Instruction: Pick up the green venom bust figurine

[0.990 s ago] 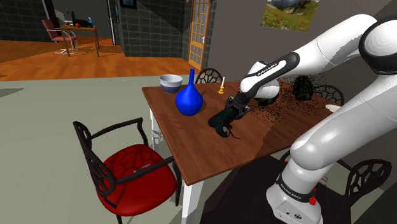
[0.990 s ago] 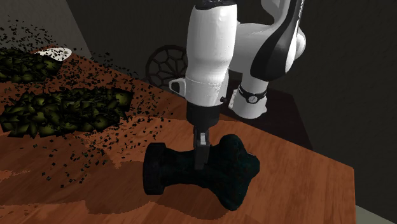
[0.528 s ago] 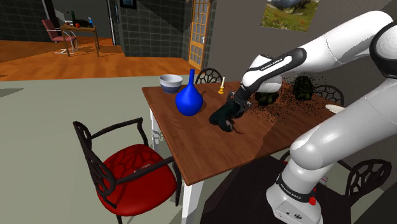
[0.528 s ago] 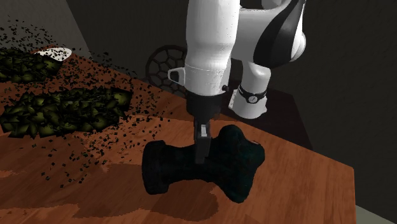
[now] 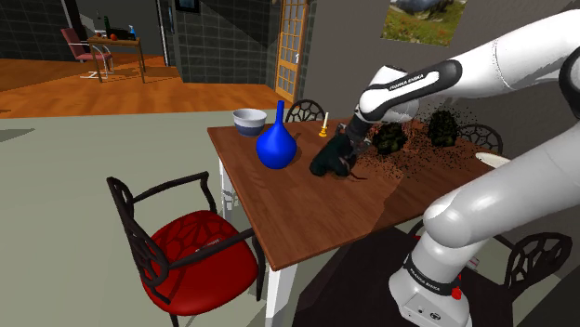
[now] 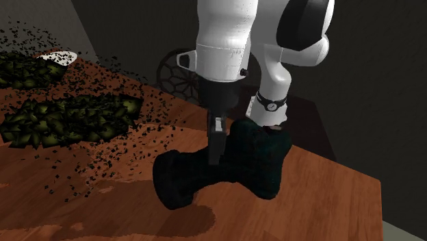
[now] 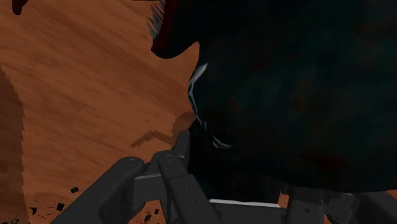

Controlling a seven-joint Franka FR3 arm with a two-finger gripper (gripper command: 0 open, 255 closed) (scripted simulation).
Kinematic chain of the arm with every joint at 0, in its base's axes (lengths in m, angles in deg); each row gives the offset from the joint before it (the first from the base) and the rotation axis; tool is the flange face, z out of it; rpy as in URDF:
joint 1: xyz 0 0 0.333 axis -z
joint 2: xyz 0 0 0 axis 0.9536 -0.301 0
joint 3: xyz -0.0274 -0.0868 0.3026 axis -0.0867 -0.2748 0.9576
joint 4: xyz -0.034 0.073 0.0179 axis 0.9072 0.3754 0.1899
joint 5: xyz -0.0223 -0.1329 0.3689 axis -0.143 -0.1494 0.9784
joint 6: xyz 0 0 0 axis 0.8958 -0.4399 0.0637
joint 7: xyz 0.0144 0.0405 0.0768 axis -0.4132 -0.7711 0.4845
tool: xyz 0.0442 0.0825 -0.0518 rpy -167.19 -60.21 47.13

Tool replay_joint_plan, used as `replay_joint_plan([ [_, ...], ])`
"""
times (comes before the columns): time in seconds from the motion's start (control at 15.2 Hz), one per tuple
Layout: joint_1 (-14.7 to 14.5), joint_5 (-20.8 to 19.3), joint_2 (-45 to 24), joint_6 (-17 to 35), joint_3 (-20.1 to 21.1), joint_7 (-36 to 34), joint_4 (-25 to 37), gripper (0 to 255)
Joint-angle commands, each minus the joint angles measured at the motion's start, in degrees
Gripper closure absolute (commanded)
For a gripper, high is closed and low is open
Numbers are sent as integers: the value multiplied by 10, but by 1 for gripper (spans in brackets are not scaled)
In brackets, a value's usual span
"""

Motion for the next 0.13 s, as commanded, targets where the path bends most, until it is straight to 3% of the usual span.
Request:
replay_joint_plan([
  [0.0, 0, -1, 6, -10, 3, -5, 7, 255],
  [0.07, 0, -1, 7, -10, 3, -5, 7, 255],
])
